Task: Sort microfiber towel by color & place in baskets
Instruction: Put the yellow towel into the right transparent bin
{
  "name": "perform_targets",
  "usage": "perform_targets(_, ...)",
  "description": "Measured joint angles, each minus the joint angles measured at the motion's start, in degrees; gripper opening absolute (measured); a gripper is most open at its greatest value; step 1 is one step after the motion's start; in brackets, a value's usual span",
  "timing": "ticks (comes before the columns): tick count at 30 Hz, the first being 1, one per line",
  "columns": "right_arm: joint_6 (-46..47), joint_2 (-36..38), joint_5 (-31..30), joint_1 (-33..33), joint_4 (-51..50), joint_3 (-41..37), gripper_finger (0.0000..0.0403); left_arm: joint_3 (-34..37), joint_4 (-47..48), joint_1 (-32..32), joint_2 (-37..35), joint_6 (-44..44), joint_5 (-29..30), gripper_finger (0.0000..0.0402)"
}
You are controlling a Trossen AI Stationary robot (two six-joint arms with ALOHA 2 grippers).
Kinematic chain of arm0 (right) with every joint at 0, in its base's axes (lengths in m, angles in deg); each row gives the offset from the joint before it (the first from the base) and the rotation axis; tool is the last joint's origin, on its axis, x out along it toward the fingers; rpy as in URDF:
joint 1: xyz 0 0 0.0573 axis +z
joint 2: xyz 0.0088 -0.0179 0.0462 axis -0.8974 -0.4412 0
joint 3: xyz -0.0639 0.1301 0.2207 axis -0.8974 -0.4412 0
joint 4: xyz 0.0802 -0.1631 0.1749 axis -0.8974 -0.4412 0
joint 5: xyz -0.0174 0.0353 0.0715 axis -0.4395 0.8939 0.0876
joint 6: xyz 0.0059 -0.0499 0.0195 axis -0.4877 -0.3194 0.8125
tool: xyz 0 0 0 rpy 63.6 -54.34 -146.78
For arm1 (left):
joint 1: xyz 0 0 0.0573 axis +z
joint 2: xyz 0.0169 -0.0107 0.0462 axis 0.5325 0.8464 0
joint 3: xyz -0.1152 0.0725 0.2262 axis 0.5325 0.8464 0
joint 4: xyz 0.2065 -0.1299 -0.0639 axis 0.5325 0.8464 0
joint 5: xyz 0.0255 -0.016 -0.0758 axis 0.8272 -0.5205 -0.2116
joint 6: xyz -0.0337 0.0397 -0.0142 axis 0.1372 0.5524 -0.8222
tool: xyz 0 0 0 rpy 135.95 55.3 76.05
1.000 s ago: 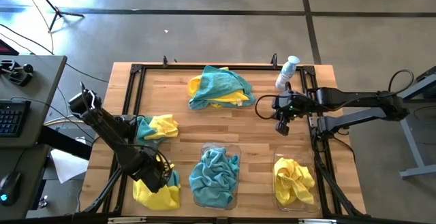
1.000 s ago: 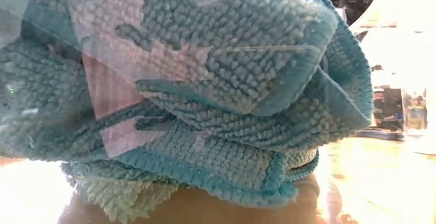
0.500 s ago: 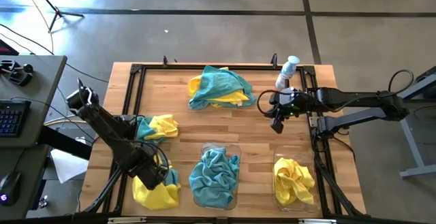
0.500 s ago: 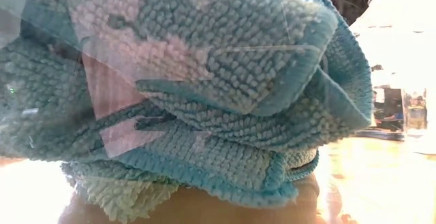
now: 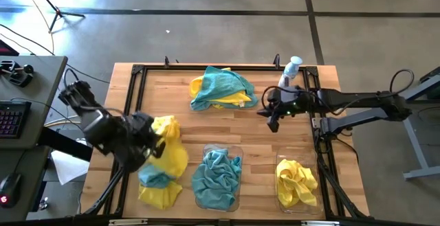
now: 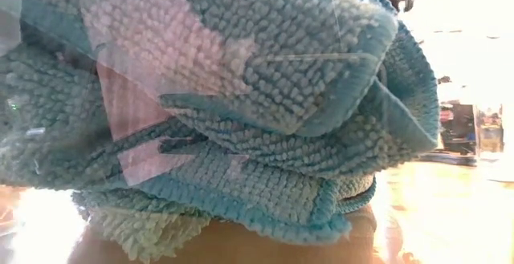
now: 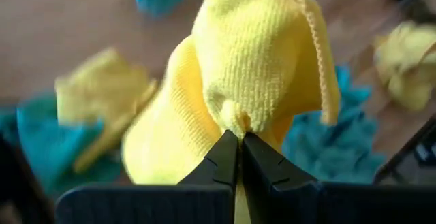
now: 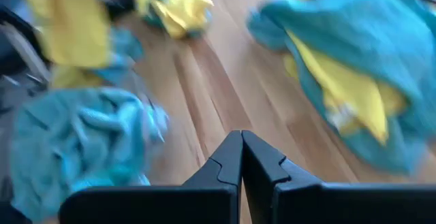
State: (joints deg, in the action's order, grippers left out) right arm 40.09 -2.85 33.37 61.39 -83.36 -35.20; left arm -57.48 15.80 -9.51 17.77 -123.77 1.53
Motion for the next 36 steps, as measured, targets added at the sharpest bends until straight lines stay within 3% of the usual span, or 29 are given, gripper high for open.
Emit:
perform_targets(7,-6.3,-6.3,0.3,4.9,20.6,0.0,0.0059,-2.0,-7.6,11.6,-0.3,19.1,3.3,0.0)
perform_targets(10,-9.1,-10.5,-0.1,7.2,30.6,0.0,0.0098,-2.1,-16.6,17.6,-0.3,30.4,1.2,0.0)
perform_targets(17,-10.7,-18.2,-8.4,10.5,49.4,0.0,0.0187,-2.1,-37.5,27.5,-0.1,50.5,-6.6,0.0)
perform_targets(25,-10.9,-23.5,-12.0,11.2,67.5,0.0,0.025,-2.1,-48.7,32.9,3.6,56.8,-14.2,0.0)
perform_targets(30,-10.6,-24.5,-15.1,11.1,66.6,0.0,0.0257,-2.1,-56.4,34.3,8.8,59.6,-22.1,0.0)
perform_targets(36,-11.3,-24.5,-13.8,11.8,61.7,0.0,0.0252,-2.0,-59.1,35.4,11.0,59.9,-25.4,0.0)
